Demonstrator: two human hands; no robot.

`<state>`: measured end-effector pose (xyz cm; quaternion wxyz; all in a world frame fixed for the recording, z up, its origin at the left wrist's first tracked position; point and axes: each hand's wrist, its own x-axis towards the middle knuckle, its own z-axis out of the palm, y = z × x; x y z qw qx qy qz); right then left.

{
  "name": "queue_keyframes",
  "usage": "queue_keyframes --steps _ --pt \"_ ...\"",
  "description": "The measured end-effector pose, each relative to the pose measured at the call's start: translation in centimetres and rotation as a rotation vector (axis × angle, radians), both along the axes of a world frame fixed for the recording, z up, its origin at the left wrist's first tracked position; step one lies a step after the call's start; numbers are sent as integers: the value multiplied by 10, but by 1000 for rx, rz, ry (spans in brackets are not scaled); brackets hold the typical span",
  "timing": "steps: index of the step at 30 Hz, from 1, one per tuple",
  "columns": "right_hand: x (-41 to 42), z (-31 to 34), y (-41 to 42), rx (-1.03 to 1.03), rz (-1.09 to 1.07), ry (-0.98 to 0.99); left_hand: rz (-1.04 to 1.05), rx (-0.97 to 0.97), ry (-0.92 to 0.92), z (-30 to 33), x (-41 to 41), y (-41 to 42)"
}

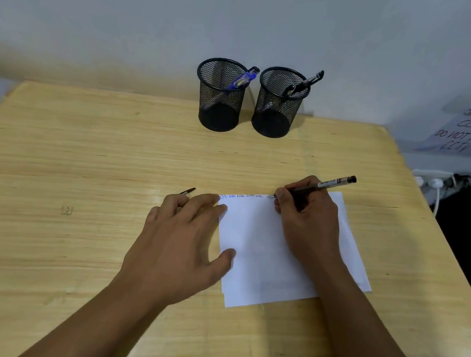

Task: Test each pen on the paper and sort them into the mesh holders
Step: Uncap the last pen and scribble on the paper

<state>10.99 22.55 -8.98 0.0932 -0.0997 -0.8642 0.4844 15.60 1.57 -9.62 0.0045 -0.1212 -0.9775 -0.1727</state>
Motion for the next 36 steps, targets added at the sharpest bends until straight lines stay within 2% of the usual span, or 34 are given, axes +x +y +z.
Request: queue_keyframes --steps 8,13,23,36 --pt "0 6 8 -315 -31 53 -12 -2 -12 1 1 -1" --pt "-9 18 14 -756 -57 -26 -21 3 3 1 3 -1" --pt "1 29 14 -752 -38 63 -44 -10 -42 9 4 -2" --pt "36 27 10 -760 -10 6 -79 -5 -59 18 -1 -5"
